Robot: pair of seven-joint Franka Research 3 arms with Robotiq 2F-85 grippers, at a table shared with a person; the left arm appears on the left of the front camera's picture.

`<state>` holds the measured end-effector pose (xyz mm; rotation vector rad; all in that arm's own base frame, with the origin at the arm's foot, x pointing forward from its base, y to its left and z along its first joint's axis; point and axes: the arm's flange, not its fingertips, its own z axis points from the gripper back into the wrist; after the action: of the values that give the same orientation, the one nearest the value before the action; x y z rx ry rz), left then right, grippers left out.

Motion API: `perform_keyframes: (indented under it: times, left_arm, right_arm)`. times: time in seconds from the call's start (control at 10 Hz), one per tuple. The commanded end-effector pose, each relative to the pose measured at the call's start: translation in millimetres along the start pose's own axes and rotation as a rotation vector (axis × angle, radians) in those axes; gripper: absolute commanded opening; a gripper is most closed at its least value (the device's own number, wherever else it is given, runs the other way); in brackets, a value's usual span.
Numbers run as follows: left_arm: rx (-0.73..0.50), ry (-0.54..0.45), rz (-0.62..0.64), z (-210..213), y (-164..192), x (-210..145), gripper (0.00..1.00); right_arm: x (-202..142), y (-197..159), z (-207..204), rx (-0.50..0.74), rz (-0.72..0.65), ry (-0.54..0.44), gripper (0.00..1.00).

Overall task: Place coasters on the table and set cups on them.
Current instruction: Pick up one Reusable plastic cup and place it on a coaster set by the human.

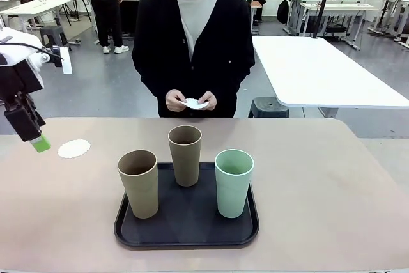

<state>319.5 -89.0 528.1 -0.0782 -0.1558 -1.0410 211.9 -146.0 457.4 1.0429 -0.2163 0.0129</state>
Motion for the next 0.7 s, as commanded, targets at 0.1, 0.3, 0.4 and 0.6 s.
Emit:
perform_keyframes:
  times: [0.1,0.3,0.4,0.6]
  left_arm:
    - [-0.414,-0.324,-0.531,-36,50,-2,1.0]
    - [-0.514,-0.666,-0.667,-43,65,-16,1.0]
    - [-0.509,-0.784,-0.676,-49,69,-22,1.0]
    - [-0.498,-0.87,-0.626,-70,69,-31,1.0]
  right_arm:
    - [1,-1,-1,0.021,0.008,-0.008,1.0]
    - [1,-1,-1,0.021,0.008,-0.008,1.0]
    - [1,-1,-1,0.021,0.008,-0.008,1.0]
    - [1,-1,-1,0.021,0.008,-0.008,1.0]
